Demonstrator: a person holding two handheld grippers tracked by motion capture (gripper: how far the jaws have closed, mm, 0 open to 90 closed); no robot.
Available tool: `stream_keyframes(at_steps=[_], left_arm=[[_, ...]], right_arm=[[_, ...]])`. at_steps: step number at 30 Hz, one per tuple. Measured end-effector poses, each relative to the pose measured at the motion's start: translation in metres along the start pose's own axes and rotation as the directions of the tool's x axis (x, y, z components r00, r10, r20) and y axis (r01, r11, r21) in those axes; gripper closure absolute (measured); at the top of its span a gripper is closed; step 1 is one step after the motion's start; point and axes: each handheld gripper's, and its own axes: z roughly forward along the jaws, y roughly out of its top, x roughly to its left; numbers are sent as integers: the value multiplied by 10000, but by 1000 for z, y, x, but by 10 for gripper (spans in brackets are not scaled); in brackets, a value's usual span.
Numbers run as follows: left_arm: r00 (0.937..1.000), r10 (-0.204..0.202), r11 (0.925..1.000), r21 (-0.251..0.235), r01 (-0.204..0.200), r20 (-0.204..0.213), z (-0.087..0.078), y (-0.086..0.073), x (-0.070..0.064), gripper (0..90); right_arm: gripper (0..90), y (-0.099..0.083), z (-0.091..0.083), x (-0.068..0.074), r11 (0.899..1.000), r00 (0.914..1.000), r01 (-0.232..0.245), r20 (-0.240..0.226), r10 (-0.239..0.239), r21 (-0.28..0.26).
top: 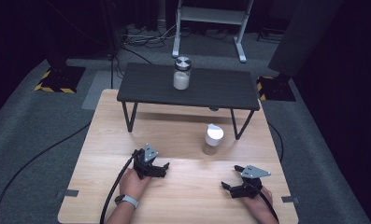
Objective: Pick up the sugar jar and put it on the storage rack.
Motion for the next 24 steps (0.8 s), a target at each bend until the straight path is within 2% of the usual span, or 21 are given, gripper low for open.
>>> stream_keyframes(at_steps=[10,24], left_arm=[[10000,-9,10000,19,9,-69,0,0,0,4],[9985,-301,9995,4,302,-447,1,1,-5,5]], right_arm=[[56,0,0,0,10000,10000,1,0,-1,1],[55,0,0,0,10000,10000,4,2,-4,-2]])
